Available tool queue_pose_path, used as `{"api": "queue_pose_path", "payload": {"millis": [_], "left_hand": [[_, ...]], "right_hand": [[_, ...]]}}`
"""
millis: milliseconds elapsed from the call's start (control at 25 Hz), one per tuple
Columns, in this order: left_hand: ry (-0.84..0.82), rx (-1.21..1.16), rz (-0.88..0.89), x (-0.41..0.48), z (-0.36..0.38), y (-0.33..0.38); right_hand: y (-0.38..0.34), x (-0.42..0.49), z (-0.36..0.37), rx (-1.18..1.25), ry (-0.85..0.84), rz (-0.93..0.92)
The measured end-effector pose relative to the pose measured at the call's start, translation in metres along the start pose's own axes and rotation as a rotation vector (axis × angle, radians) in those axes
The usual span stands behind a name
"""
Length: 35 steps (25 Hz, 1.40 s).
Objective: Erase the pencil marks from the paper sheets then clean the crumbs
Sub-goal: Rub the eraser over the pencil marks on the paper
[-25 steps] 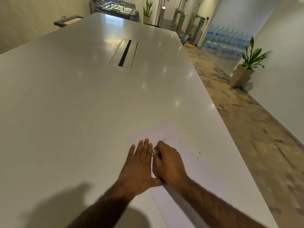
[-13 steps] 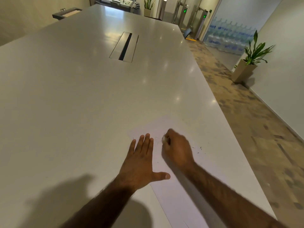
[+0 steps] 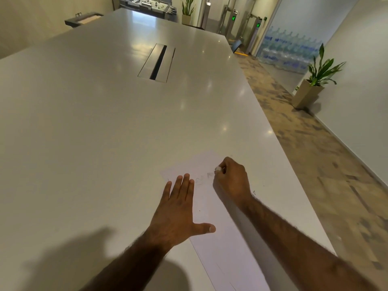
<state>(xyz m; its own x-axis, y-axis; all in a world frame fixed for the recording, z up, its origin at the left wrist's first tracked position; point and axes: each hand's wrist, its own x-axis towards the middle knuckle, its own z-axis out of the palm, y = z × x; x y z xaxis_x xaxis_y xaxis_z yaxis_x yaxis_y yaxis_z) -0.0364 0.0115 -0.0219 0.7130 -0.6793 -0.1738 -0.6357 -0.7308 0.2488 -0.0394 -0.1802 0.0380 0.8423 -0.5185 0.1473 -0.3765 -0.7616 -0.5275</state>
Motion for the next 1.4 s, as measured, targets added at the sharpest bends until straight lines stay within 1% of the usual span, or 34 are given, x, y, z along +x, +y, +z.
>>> {"api": "queue_pose_path", "payload": {"millis": [80,160,200,360,400,560,600,720,760,840,920,960,1000,1040,1120,1160,1200,1320,1360,1400], "left_hand": [[0.017,-0.007,0.009,-0.001,0.0,0.002],[0.066,0.011,0.015,-0.001,0.001,0.001],[0.065,0.01,0.016,-0.001,0.0,0.001],[0.009,-0.017,0.004,-0.001,-0.002,0.001],[0.008,-0.019,0.004,-0.002,-0.002,0.001],[0.039,-0.011,0.009,-0.002,0.001,0.001],[0.032,-0.019,0.009,-0.001,0.002,0.0],[0.005,-0.033,-0.001,0.0,0.001,0.001],[0.003,-0.031,-0.003,0.0,0.0,0.001],[0.012,-0.023,-0.005,-0.002,0.0,0.001],[0.041,0.003,0.001,-0.002,0.001,0.001],[0.045,0.004,-0.002,-0.001,0.002,0.0],[0.034,-0.005,-0.006,0.0,0.002,0.0],[0.016,-0.013,-0.01,0.0,0.001,0.0],[0.004,-0.017,-0.014,-0.001,0.0,0.0],[0.009,-0.018,-0.012,-0.002,-0.001,0.0],[0.012,-0.018,-0.008,-0.002,-0.001,0.001],[0.05,0.019,0.001,-0.001,0.001,0.001],[0.052,0.017,-0.001,-0.001,0.002,0.0],[0.044,0.003,-0.004,0.0,0.002,0.0]], "right_hand": [[-0.01,-0.013,0.012,0.031,0.0,-0.088],[-0.022,-0.043,0.029,-0.002,-0.078,-0.202],[-0.02,-0.044,0.031,-0.026,-0.089,-0.221],[-0.005,0.008,0.004,-0.081,-0.008,-0.021],[-0.005,0.011,0.002,-0.072,-0.011,-0.031],[-0.016,-0.035,0.026,-0.111,-0.113,-0.266],[-0.013,-0.031,0.024,-0.118,-0.104,-0.253],[-0.002,0.007,0.003,-0.131,-0.017,-0.068],[-0.001,0.011,0.001,-0.11,-0.006,-0.053],[-0.009,-0.009,0.012,-0.055,-0.039,-0.145],[-0.013,-0.051,0.029,-0.086,-0.098,-0.284],[-0.008,-0.052,0.03,-0.112,-0.091,-0.317],[-0.003,-0.04,0.025,-0.125,-0.065,-0.281],[0.002,-0.019,0.018,-0.149,-0.03,-0.198],[0.005,0.01,-0.003,-0.125,-0.029,-0.044],[0.004,0.012,-0.004,-0.099,-0.04,-0.043],[-0.002,0.002,0.001,-0.074,-0.051,-0.087],[-0.013,-0.053,0.026,-0.074,-0.113,-0.297],[-0.011,-0.054,0.027,-0.088,-0.108,-0.316],[-0.007,-0.041,0.027,-0.104,-0.08,-0.28]]}}
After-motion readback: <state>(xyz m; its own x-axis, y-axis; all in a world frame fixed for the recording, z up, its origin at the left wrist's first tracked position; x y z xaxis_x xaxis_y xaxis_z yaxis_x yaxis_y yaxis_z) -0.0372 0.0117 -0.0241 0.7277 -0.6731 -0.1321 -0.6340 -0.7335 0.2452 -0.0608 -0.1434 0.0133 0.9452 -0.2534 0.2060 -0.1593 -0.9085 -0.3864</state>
